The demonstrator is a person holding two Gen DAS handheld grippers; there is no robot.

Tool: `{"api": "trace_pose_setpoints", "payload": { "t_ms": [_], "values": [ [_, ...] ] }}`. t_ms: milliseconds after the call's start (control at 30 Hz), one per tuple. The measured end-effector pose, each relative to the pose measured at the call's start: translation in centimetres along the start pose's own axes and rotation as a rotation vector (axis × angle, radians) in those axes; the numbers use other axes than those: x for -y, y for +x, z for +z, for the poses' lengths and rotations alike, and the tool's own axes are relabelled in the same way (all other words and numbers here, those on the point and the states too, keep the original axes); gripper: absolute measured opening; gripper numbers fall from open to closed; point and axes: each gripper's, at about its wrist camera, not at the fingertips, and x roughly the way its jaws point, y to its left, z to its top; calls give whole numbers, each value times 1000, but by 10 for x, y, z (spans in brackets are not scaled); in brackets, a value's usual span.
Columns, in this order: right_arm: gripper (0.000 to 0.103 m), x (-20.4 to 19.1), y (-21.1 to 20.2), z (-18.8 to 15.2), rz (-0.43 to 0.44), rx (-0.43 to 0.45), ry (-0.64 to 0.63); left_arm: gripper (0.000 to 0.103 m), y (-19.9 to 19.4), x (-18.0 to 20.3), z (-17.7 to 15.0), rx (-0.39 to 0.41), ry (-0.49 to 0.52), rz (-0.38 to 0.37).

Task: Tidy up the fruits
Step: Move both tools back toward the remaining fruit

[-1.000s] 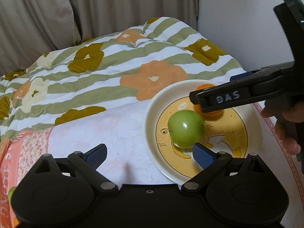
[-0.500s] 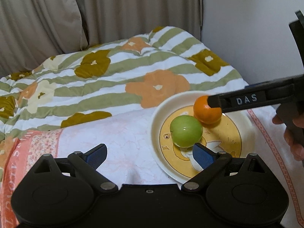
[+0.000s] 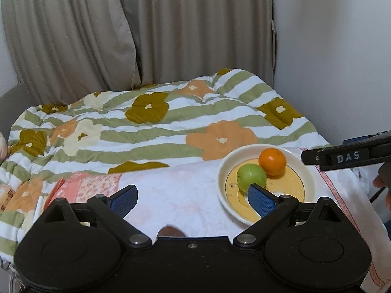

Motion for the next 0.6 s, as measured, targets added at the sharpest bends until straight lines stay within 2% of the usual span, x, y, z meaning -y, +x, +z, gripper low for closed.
{"api": "trace_pose_setpoints", "payload": {
  "t_ms": [300,600],
  "values": [
    [103,-44,-71,-30,-30,38,19,99,-49,-23,-36,27,-25,-39],
    [103,-108,-90,-53,0,38,18,99,-70,-68,-59,39,-9,-23]
  ]
}}
